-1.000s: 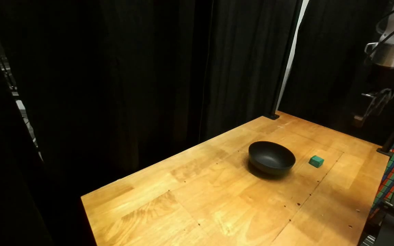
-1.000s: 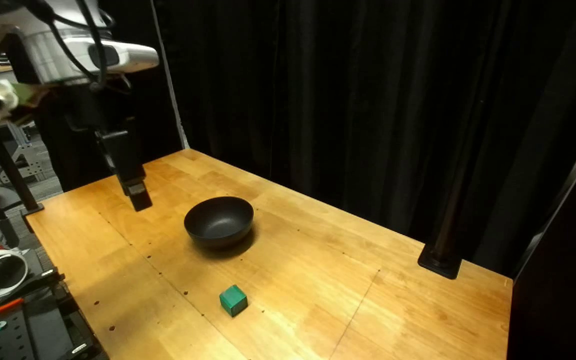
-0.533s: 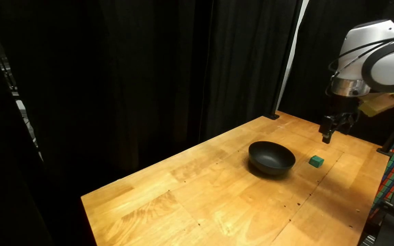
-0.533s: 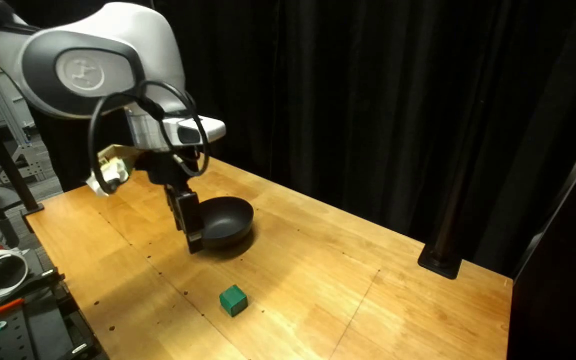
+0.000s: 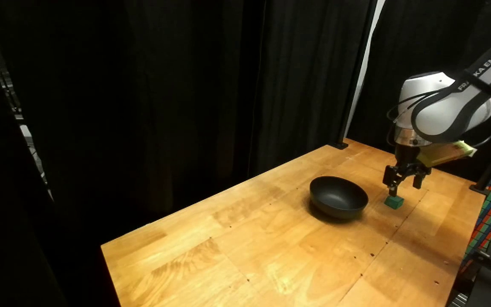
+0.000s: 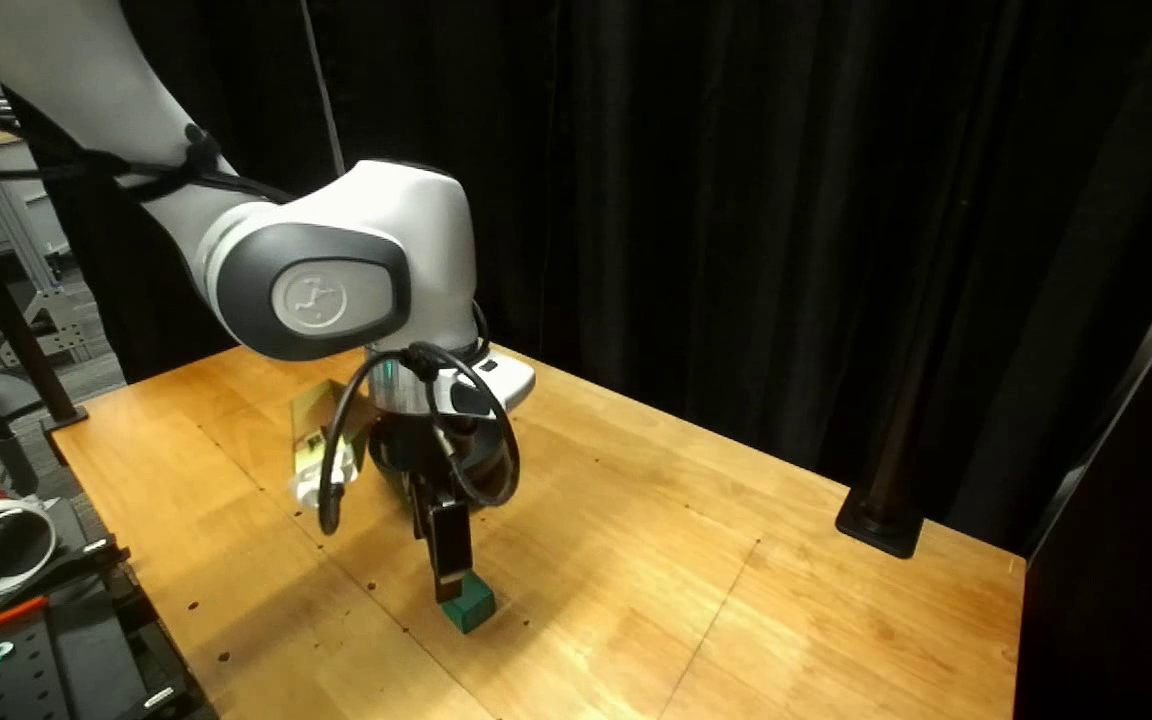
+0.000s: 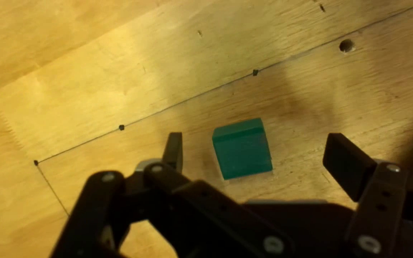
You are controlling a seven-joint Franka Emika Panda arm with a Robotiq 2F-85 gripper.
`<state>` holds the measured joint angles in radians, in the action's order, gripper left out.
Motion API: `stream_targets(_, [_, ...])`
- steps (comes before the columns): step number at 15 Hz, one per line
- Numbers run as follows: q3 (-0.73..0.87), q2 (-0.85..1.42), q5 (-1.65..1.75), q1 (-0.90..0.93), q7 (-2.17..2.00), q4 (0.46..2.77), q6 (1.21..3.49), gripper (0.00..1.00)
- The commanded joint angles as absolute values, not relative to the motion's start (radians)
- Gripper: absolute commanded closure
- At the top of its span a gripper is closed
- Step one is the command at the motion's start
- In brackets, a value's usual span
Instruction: Put the green block inside the black bowl
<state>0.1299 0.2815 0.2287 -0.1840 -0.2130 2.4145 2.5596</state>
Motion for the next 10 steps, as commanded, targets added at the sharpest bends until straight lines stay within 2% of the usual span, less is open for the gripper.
stream_targets(1, [0.145, 0.395, 0.14, -0.175, -0.171, 2.344, 2.585, 0.0])
stream_targets(3, [0.139, 0.437, 0.096, -0.179, -0.157, 2.324, 2.597, 0.0])
stream_targets(4, [0.14, 0.457, 0.084, -0.176, -0.157, 2.314, 2.608, 0.06])
stream_targets(5, [0.141, 0.472, 0.074, -0.174, -0.153, 2.305, 2.616, 0.26])
stream_targets(10, [0.161, 0.505, 0.079, -0.149, -0.169, 2.277, 2.653, 0.65])
